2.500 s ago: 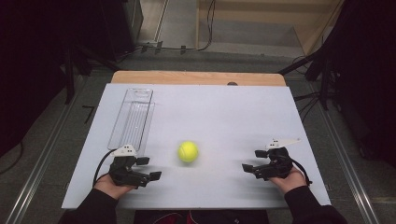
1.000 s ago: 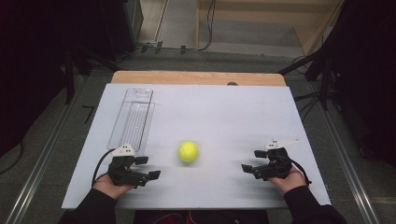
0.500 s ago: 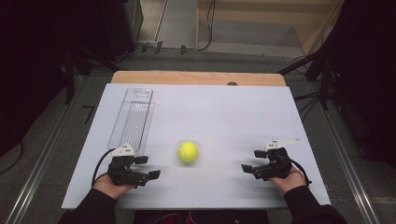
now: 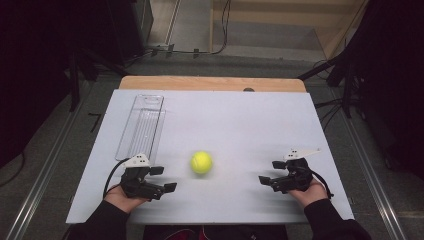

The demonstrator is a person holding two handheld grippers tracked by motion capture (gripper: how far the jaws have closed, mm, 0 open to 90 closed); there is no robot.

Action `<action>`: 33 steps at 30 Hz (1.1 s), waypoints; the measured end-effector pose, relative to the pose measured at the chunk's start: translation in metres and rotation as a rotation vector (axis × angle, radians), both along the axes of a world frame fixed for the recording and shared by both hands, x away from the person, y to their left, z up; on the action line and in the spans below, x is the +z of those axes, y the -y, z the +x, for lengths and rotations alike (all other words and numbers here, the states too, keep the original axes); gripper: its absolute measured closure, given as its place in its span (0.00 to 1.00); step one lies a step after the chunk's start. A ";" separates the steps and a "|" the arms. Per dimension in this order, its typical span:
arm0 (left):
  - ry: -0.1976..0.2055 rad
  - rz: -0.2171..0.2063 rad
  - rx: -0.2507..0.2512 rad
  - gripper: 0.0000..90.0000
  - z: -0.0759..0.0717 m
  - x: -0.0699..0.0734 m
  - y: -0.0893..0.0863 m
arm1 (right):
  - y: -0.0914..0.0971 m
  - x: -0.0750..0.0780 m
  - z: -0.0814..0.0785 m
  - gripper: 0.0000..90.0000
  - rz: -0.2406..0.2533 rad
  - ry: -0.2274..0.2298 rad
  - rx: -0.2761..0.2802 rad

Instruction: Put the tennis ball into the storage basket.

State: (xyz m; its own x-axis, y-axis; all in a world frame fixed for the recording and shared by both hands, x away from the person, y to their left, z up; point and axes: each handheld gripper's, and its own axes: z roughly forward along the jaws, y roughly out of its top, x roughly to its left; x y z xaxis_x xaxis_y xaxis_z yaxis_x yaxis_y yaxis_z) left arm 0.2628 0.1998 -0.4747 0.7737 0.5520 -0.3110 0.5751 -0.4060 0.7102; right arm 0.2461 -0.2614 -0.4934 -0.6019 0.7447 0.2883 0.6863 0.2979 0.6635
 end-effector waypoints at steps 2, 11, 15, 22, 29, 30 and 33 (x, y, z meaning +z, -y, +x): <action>0.004 -0.001 -0.007 0.18 0.000 0.001 0.003 | 0.000 0.000 0.000 0.14 0.000 0.001 0.003; 0.005 0.002 -0.013 0.18 0.003 0.004 0.014 | 0.001 0.000 0.000 0.14 0.006 0.001 0.000; 0.015 -0.017 -0.024 0.15 0.005 0.010 0.020 | 0.001 0.000 0.000 0.14 0.006 0.001 -0.002; 0.024 -0.007 -0.070 0.00 0.005 0.014 0.031 | 0.002 0.000 0.000 0.14 0.010 0.003 -0.003; 0.011 0.009 -0.048 0.00 0.013 0.017 0.035 | 0.002 0.000 0.000 0.14 0.012 0.003 -0.007; 0.013 0.012 -0.051 0.00 0.014 0.018 0.036 | 0.002 0.000 0.000 0.14 0.011 0.002 -0.007; 0.014 0.017 -0.042 0.00 0.017 0.020 0.038 | 0.002 0.000 0.000 0.14 0.012 0.000 -0.006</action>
State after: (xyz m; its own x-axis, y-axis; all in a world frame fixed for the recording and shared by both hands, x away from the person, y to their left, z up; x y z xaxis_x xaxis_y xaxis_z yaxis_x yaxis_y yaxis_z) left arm 0.2801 0.1621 -0.4544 0.8006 0.5240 -0.2908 0.5472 -0.4414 0.7111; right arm 0.2463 -0.2635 -0.4931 -0.5978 0.7447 0.2969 0.6879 0.2863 0.6670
